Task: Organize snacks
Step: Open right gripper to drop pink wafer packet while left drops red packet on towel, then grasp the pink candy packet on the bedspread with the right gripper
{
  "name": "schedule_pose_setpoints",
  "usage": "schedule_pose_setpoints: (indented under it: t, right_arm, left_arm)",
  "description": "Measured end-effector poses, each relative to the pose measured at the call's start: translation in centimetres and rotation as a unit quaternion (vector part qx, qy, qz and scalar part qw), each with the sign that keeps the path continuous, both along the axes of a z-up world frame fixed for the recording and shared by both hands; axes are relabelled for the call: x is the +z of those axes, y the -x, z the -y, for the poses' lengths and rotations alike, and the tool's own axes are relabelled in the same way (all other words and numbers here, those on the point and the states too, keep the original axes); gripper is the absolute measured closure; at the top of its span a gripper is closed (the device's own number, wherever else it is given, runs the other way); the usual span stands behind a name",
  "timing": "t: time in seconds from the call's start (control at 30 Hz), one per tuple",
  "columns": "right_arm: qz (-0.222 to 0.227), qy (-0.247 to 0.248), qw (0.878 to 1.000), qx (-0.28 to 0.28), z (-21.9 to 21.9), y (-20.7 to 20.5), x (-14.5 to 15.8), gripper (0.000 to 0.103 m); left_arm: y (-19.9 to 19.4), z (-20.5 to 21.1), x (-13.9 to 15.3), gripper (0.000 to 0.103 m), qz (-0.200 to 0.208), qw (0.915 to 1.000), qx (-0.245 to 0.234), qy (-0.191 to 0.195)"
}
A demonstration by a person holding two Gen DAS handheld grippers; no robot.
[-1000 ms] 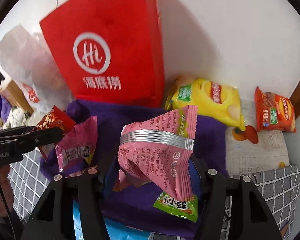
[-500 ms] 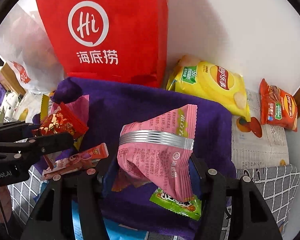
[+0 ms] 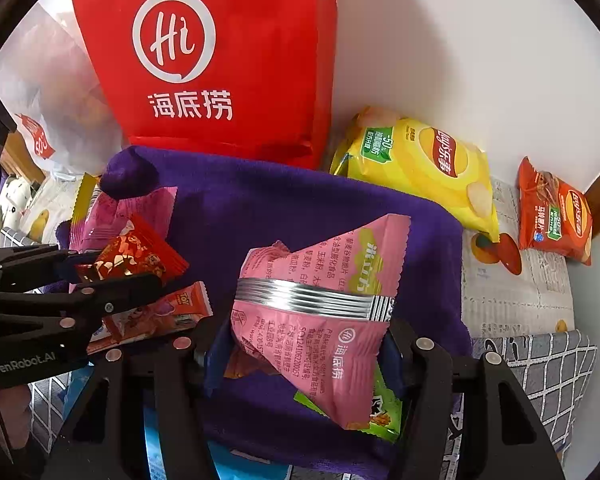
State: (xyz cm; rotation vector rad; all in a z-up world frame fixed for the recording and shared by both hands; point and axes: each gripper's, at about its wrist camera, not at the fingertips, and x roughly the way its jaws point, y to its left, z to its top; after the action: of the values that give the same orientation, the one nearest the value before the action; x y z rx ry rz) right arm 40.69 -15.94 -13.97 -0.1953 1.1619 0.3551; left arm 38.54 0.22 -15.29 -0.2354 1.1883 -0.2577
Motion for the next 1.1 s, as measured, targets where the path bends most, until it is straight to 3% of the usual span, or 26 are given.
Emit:
schedule_pose_setpoints:
  t: [0.43,0.53,0.7,0.8,1.1]
  right_arm:
    - [-0.006,-0.025,1.000,-0.003,-0.3,0.3,0.7,0.035]
    - [-0.005,-0.029,1.000,-0.005,-0.3,0.5,1.2,0.035]
    - [0.019,-0.029,0.999,-0.007,-0.2,1.0,2.9,0.035]
    - [0.032,-0.031,0.999,-0.008,0.1,1.5,4.1,0.034]
    - [0.084,-0.037,0.996,-0.011,0.2,3.6,8.4,0.034]
  left_arm:
    - [-0.1,-0.3,-0.1,0.065,-0.004,1.0000,0.000,0.003]
    - [0.0,-0.4,0.3,0.063,-0.004,1.0000,0.000,0.008]
    - [0.0,-0.7,0.9,0.050,-0.006,0.9995,0.001,0.031]
    - [0.3,-1.0,1.8,0.049,0.001,0.9990,0.002,0.044]
    - [2.3,-2.2,6.4,0.049,0.049,0.9981,0.006,0.037]
